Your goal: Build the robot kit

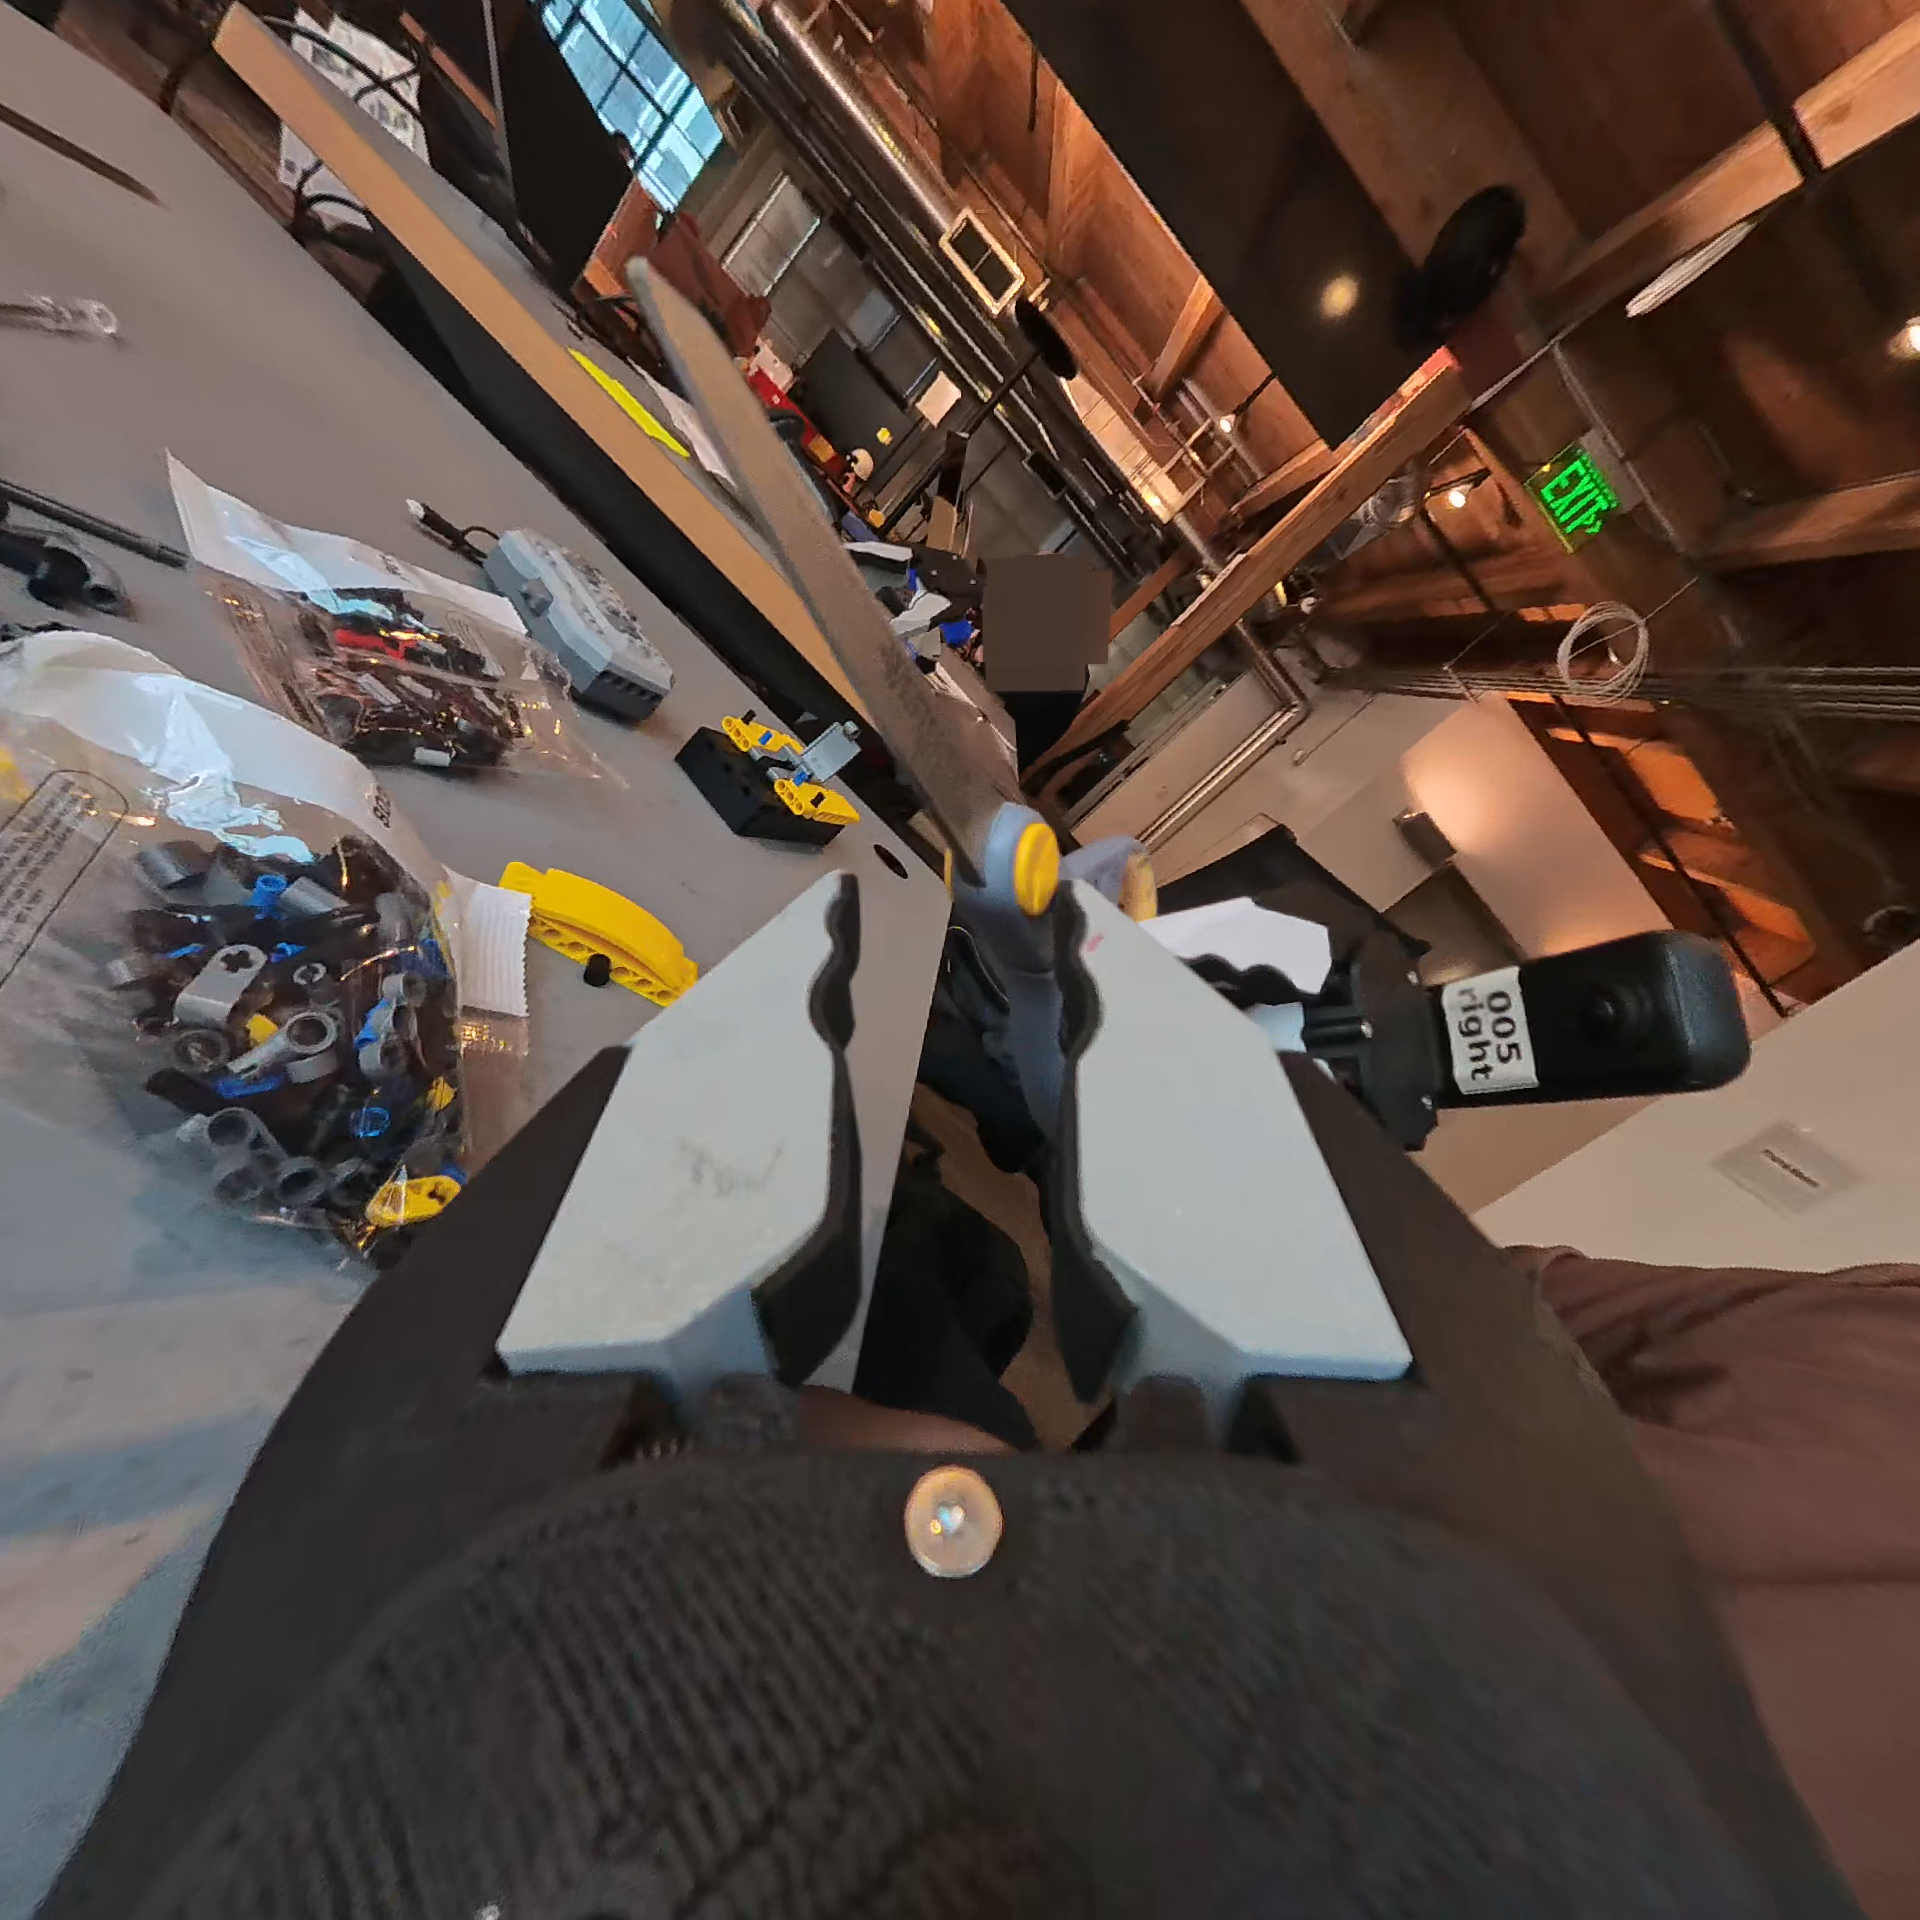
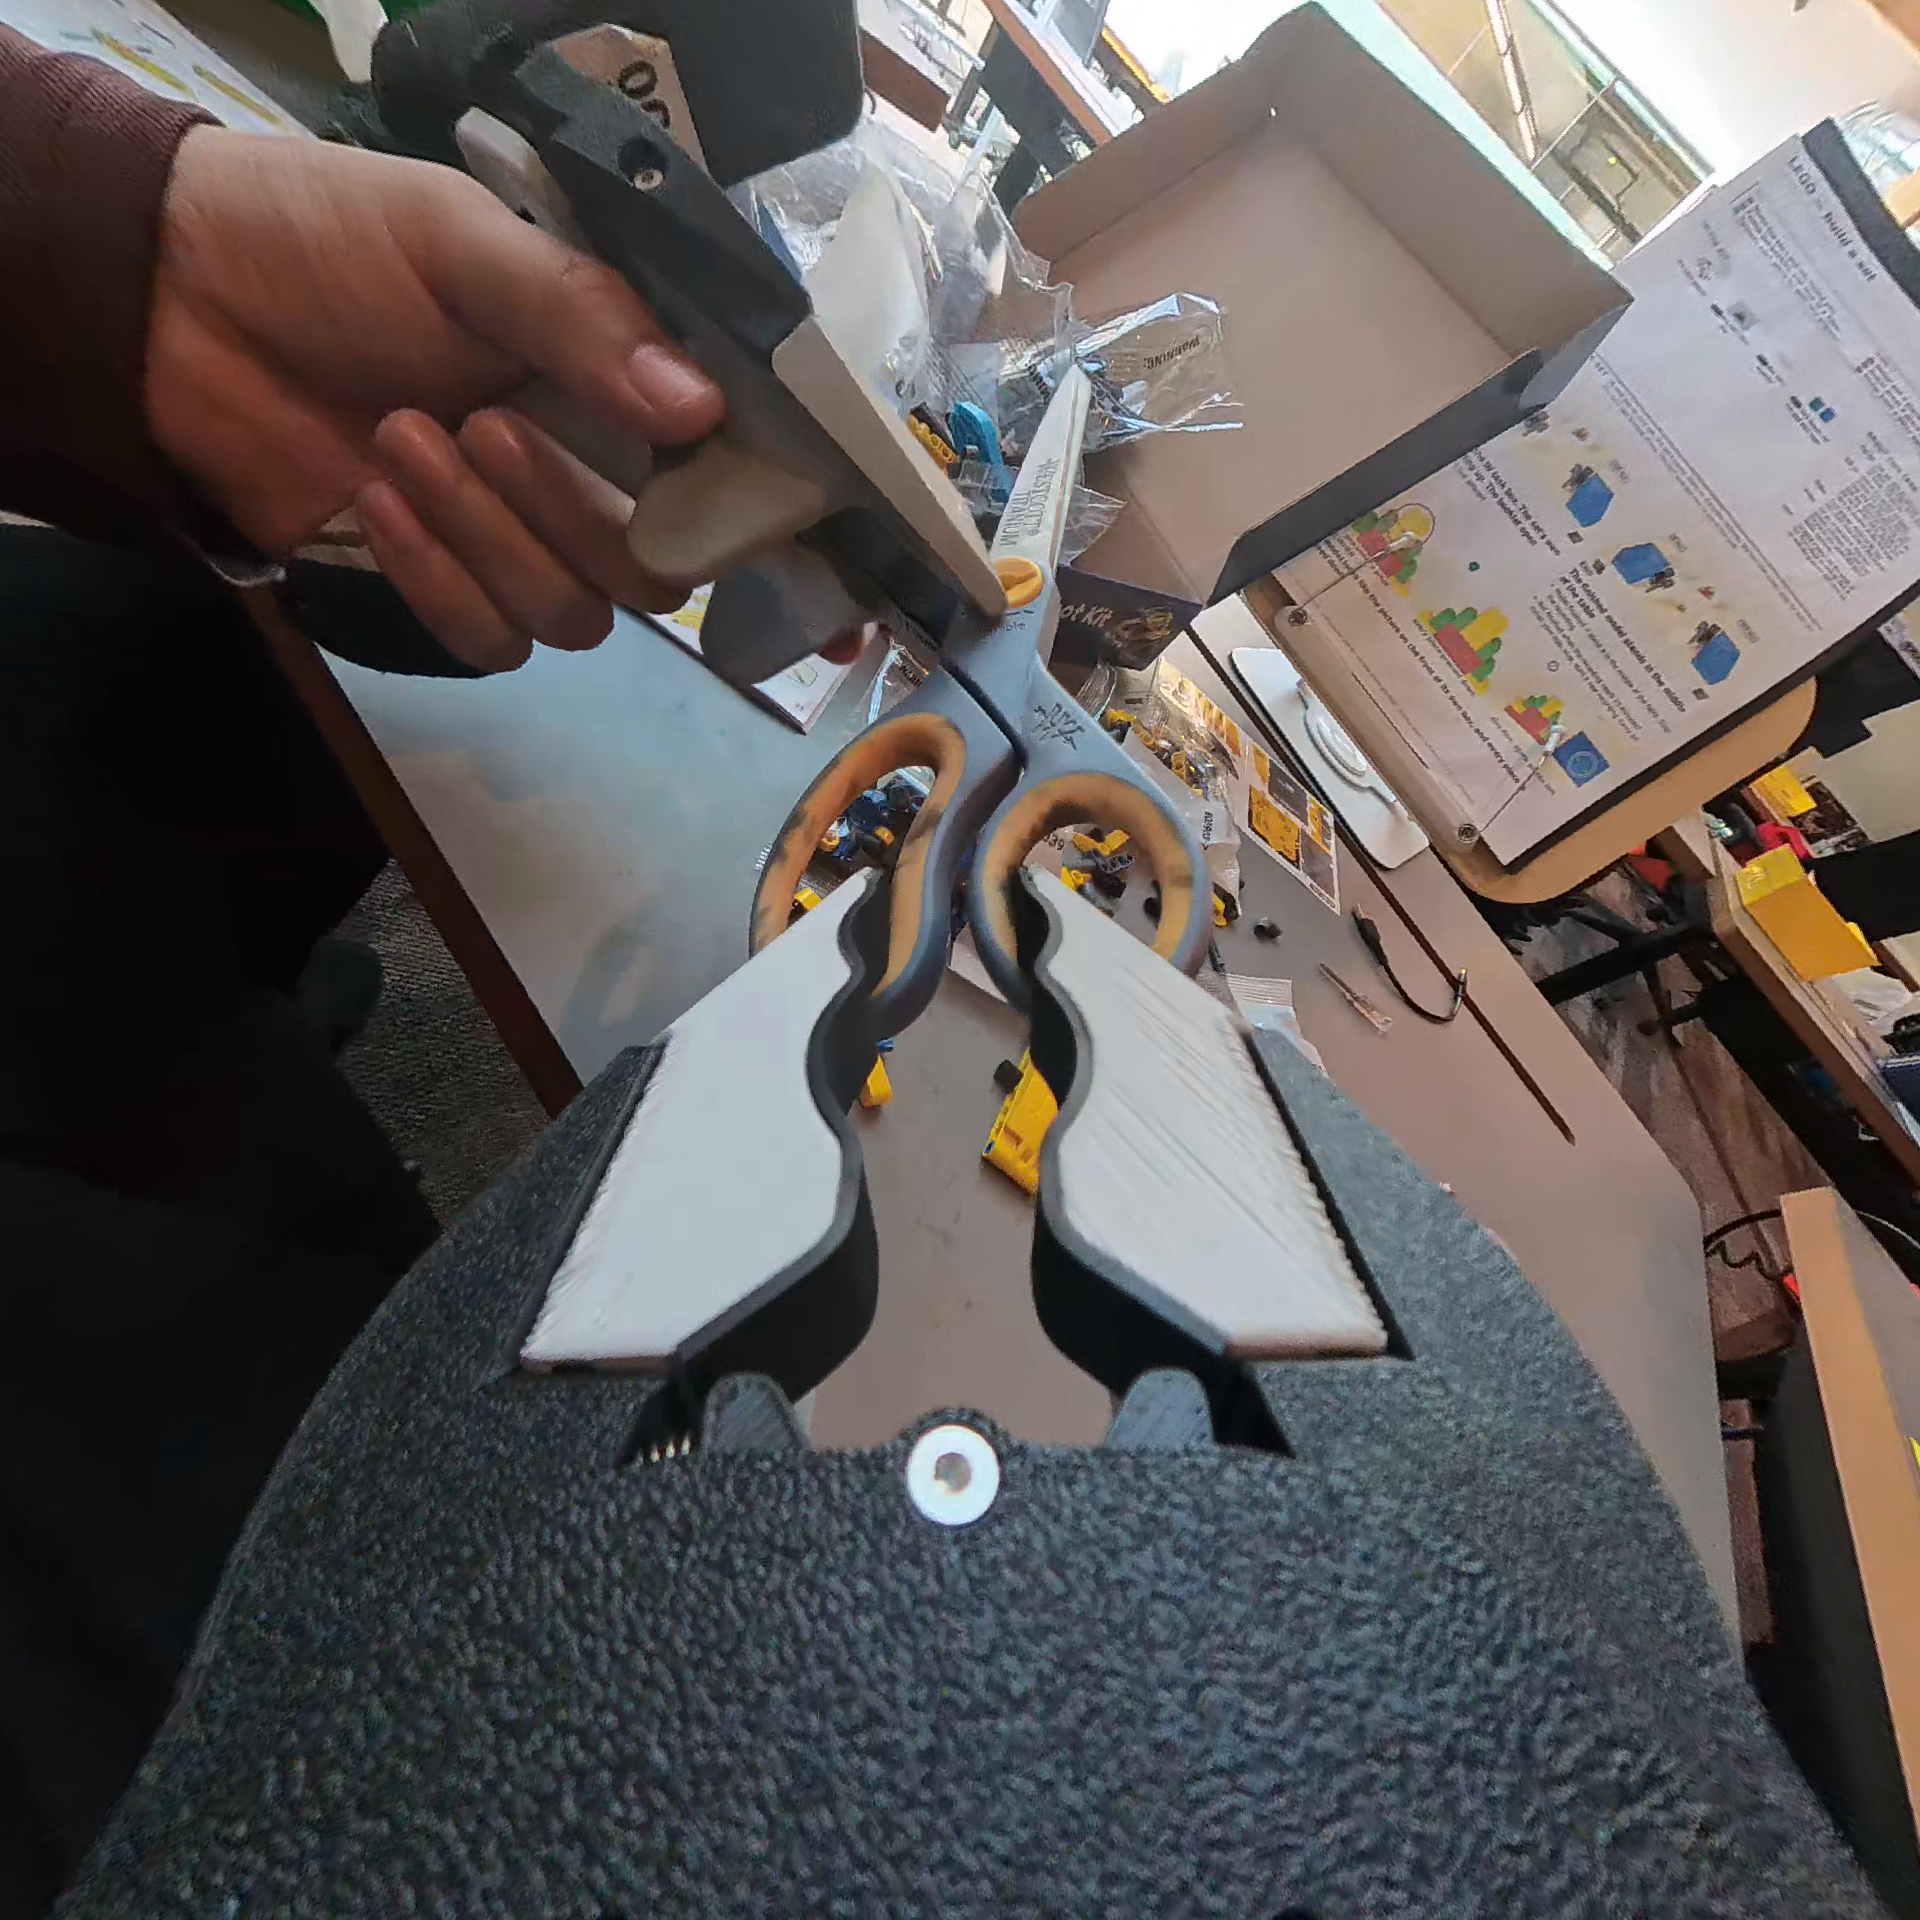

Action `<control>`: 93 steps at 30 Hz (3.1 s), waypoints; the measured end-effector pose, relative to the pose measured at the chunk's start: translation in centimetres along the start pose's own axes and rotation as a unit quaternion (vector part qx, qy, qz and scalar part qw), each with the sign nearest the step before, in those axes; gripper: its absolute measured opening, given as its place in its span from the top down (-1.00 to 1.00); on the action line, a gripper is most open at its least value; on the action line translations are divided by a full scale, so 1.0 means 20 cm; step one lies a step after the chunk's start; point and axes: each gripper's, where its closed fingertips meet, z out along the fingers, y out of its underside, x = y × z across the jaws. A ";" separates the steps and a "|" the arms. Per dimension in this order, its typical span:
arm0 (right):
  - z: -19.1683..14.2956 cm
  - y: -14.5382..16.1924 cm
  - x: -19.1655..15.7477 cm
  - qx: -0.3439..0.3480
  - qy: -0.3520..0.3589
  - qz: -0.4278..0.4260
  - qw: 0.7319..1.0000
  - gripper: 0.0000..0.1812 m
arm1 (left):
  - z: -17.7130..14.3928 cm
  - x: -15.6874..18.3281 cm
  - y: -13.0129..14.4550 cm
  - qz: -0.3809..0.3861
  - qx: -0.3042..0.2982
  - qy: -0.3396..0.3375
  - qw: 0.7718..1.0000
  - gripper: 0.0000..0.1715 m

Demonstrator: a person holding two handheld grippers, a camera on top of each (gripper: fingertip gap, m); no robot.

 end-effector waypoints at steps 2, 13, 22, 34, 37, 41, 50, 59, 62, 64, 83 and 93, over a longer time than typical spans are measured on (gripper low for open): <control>0.00 0.00 -0.02 -0.001 -0.007 0.000 1.000 0.74 | 0.00 0.03 -0.01 -0.001 0.010 0.018 1.000 0.71; -0.03 -0.08 -0.02 0.084 -0.051 0.110 0.989 0.82 | -0.03 0.14 -0.07 0.155 0.014 -0.018 0.988 0.81; -0.11 -0.09 0.10 0.148 -0.190 0.313 0.919 0.48 | -0.07 0.33 -0.12 0.253 0.022 0.015 0.967 0.82; -0.08 -0.07 0.12 0.043 0.006 0.014 0.999 0.91 | -0.04 0.24 -0.13 0.224 0.019 -0.062 0.972 0.47; -0.11 -0.10 0.15 0.017 0.119 -0.138 0.983 0.91 | -0.04 0.20 -0.14 0.154 0.037 -0.064 0.985 0.61; -0.11 -0.12 0.13 0.005 0.193 -0.252 0.948 0.91 | -0.06 0.16 -0.16 0.067 0.069 -0.050 0.994 0.82; -0.09 -0.10 -0.17 0.078 -0.097 -0.035 0.992 0.77 | -0.08 0.34 -0.13 0.226 0.031 0.003 0.974 0.84; -0.15 -0.06 -0.02 0.133 -0.248 0.256 0.925 0.61 | -0.10 0.56 -0.07 0.289 0.011 0.099 0.952 0.85; -0.13 -0.08 -0.10 0.138 -0.342 0.341 0.865 0.38 | -0.10 0.66 0.01 0.296 0.003 0.164 0.941 0.85; -0.12 -0.08 -0.21 0.118 -0.406 0.369 0.828 0.28 | -0.10 0.71 0.05 0.303 -0.002 0.193 0.933 0.85; -0.05 -0.03 -0.24 0.050 -0.318 0.270 0.907 0.87 | -0.09 0.38 -0.10 0.204 0.001 0.036 0.978 0.96; 0.01 0.03 0.02 0.012 -0.057 0.167 0.984 0.64 | -0.09 0.17 -0.21 0.131 0.128 -0.123 0.975 1.00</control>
